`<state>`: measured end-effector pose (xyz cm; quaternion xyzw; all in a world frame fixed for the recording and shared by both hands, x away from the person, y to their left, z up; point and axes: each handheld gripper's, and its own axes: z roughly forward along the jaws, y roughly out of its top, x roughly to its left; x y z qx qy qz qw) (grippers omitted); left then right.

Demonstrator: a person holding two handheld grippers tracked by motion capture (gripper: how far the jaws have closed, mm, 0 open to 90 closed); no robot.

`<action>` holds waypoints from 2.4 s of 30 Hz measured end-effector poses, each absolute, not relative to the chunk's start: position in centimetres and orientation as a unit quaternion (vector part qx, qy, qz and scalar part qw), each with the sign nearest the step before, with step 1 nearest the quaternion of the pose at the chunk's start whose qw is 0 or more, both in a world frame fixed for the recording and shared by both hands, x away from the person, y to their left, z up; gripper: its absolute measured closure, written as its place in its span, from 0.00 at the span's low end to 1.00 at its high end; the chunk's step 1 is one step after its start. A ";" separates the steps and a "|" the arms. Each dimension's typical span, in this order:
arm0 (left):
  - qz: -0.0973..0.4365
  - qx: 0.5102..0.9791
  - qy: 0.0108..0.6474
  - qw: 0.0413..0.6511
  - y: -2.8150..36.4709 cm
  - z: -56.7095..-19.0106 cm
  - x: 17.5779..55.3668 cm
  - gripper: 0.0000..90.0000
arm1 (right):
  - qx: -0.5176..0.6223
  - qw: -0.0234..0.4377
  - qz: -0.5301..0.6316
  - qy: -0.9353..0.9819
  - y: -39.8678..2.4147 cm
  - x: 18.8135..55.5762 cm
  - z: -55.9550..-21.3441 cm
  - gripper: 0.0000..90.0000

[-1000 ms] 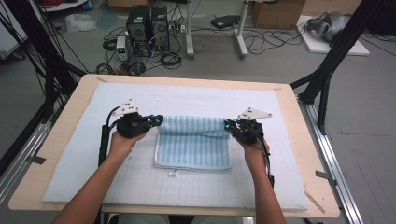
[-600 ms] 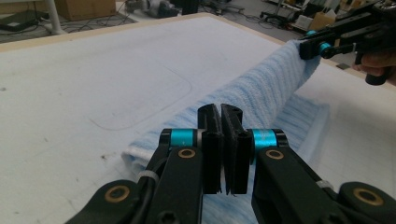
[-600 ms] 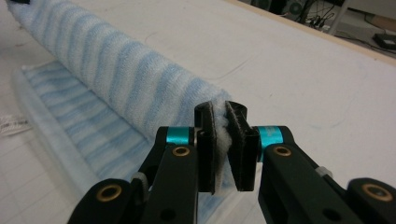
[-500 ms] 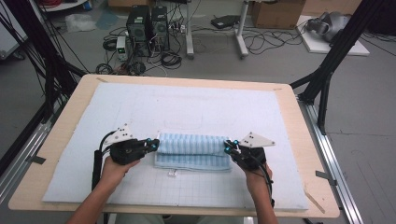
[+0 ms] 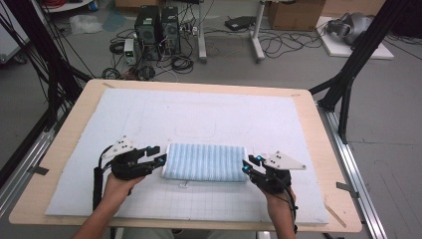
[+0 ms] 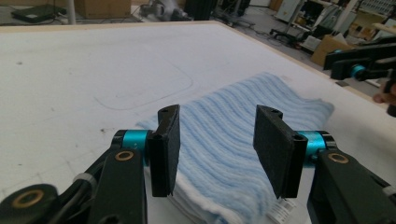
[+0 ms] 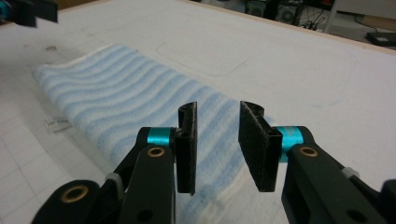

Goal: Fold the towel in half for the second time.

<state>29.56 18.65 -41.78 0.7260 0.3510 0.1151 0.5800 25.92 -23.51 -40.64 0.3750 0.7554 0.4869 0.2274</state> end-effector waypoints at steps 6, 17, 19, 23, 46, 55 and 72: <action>0.098 0.767 0.344 0.533 17.2 -43.3 30.6 0.71 | 0.362 0.200 0.453 0.790 -21.6 27.6 -42.0 0.75; 0.076 0.811 0.353 0.460 16.0 -44.5 30.7 0.71 | 0.361 0.171 0.402 0.824 -21.1 28.7 -44.3 0.72; 0.074 0.814 0.350 0.457 15.9 -44.6 30.8 0.72 | 0.360 0.169 0.402 0.825 -21.3 28.7 -44.3 0.72; 0.074 0.817 0.346 0.455 16.1 -44.7 30.7 0.73 | 0.361 0.167 0.399 0.826 -21.6 28.4 -44.5 0.71; 0.165 0.706 0.349 0.594 21.2 -41.9 31.0 0.30 | 0.370 0.235 0.465 0.769 -25.3 27.5 -41.5 0.13; 0.188 0.682 0.354 0.611 23.5 -40.9 30.9 0.21 | 0.373 0.263 0.477 0.752 -27.9 26.8 -40.6 0.12; 0.205 0.675 0.353 0.614 24.8 -40.4 30.3 0.23 | 0.396 0.268 0.460 0.748 -29.1 26.2 -40.3 0.12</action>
